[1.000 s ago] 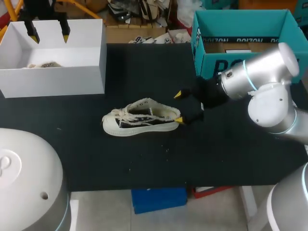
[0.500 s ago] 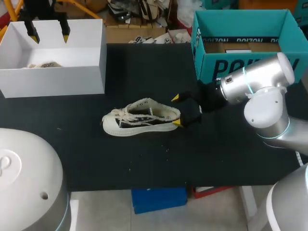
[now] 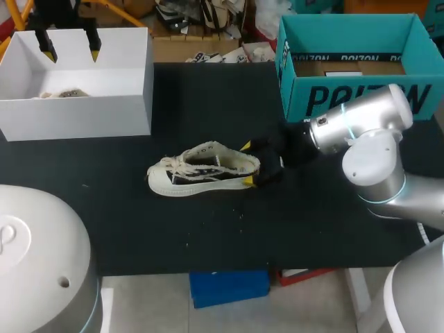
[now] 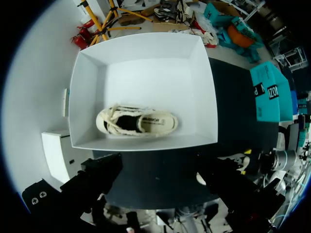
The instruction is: Take the shoe out of the shoebox, open the shoe tongue, remove and reinsert the insole, then place the shoe into the shoebox
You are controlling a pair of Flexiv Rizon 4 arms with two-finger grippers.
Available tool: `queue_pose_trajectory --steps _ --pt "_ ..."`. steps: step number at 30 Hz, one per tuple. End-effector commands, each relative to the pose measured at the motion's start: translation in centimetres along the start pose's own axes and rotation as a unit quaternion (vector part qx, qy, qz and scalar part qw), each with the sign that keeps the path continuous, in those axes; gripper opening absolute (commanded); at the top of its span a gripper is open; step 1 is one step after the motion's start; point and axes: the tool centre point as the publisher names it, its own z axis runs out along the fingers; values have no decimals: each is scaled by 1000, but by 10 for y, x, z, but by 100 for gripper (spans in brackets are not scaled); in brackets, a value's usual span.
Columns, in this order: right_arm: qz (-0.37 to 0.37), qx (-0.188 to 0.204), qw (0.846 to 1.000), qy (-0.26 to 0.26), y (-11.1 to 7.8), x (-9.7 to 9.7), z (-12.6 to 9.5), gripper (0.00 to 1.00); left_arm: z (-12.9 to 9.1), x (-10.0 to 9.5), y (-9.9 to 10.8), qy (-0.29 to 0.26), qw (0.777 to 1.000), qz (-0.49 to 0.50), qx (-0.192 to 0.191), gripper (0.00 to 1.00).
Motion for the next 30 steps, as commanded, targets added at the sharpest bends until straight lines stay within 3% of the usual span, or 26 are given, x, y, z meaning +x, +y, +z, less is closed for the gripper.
queue_pose_trajectory --steps 1,13,14,15,23,30 --pt "2 -2 1000 0 -3 -1 9 100 0 0 0 -1 1000 -1 -1 100" --pt "5 1 1000 14 -8 0 15 100 0 0 0 -1 1000 -1 -1 100" --pt "8 12 1000 13 -8 0 16 24 0 0 0 -1 1000 -1 -1 100" --pt "10 11 1000 12 -9 0 17 0 0 0 0 -1 1000 -1 -1 100" --pt "10 11 1000 12 -9 0 17 0 -2 2 2 -8 1000 -2 4 100" --pt "10 11 1000 12 -9 0 17 0 -20 36 38 -45 999 -26 11 100"
